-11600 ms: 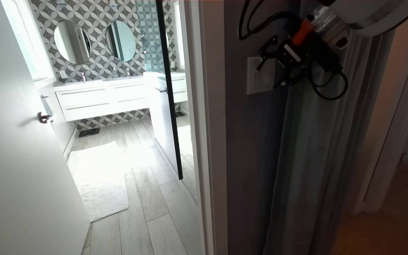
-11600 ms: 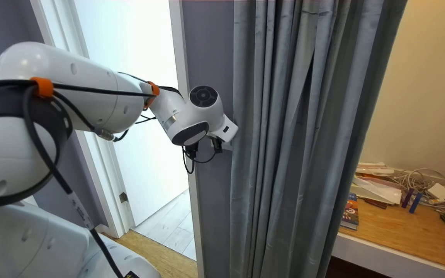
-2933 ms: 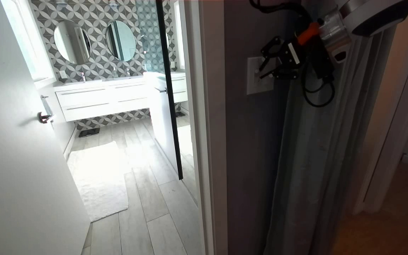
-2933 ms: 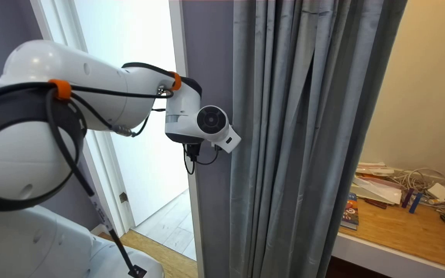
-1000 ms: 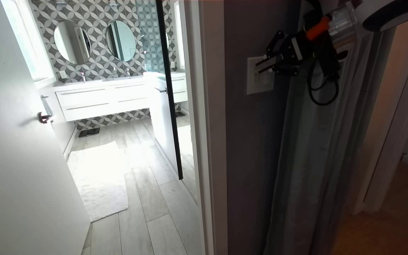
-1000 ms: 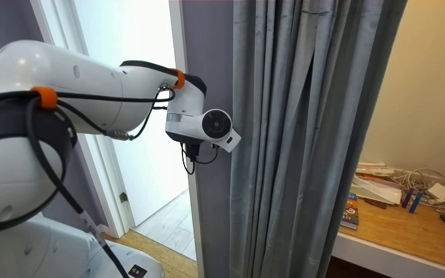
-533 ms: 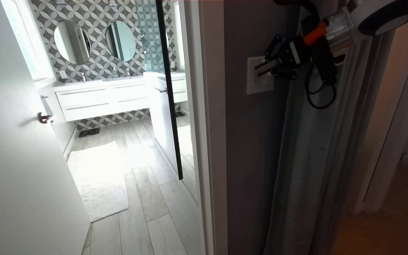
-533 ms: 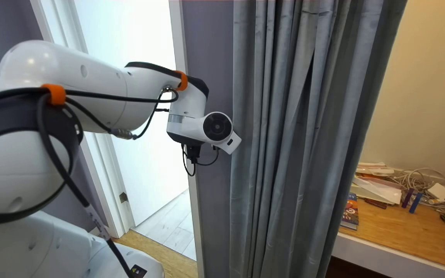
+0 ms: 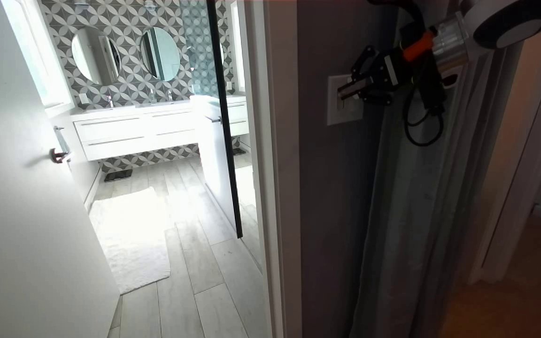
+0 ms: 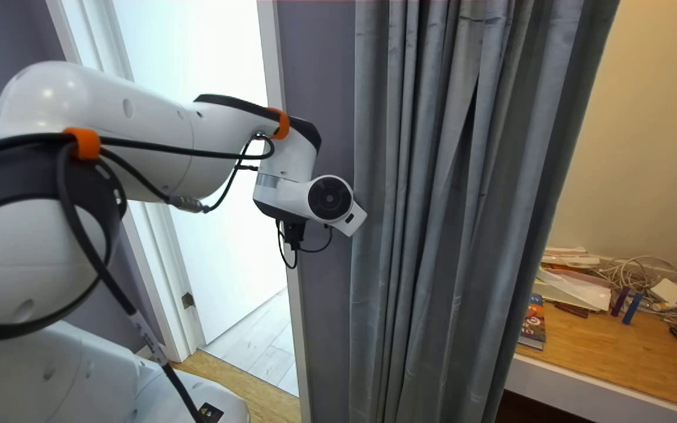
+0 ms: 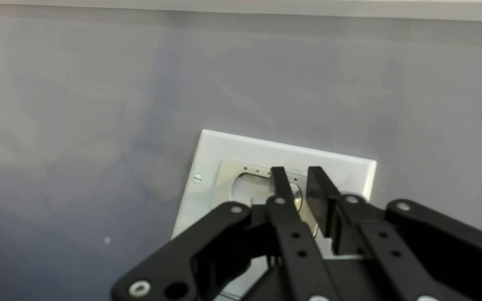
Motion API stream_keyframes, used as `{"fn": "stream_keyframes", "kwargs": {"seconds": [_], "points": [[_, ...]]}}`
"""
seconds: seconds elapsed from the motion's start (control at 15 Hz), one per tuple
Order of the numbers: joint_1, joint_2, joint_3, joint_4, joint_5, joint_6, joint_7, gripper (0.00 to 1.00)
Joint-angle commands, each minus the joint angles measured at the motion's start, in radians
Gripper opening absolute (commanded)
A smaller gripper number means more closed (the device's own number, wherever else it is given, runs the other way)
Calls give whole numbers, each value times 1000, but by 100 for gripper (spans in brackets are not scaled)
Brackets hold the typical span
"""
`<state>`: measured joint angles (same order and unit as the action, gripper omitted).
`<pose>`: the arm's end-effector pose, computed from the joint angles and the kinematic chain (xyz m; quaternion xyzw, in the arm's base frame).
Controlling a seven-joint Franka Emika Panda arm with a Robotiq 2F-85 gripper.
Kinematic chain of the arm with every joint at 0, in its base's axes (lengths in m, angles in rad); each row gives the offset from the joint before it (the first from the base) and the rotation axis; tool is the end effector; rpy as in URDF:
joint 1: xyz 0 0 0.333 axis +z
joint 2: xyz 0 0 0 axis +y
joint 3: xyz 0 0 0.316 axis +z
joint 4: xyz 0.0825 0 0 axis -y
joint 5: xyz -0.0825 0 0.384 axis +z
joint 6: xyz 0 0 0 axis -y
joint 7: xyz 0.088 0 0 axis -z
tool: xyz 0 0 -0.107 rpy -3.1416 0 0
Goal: Slide down the lights dimmer switch on the left of the wall lights switch
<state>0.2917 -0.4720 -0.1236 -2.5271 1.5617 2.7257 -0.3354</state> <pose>0.4280 0.0322 0.4807 -0.7689 0.3362 -0.2558 0.4800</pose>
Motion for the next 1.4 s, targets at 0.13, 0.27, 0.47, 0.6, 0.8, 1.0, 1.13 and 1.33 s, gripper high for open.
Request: {"fn": "stream_keyframes", "kwargs": {"seconds": [0.13, 0.27, 0.47, 0.6, 0.8, 1.0, 1.13, 1.33], "points": [[1, 28, -14, 35, 103, 1, -87, 20], [-1, 30, -13, 35, 121, 3, -102, 20], [-5, 31, -12, 34, 157, 8, -129, 21], [-7, 33, -12, 33, 179, 7, -147, 20], [-9, 38, -13, 33, 196, 4, -162, 4], [-10, 39, -14, 27, 208, 2, -173, 0], [-10, 36, -14, 25, 209, 1, -174, 0], [-10, 37, -15, 23, 205, 0, -171, 0]]}}
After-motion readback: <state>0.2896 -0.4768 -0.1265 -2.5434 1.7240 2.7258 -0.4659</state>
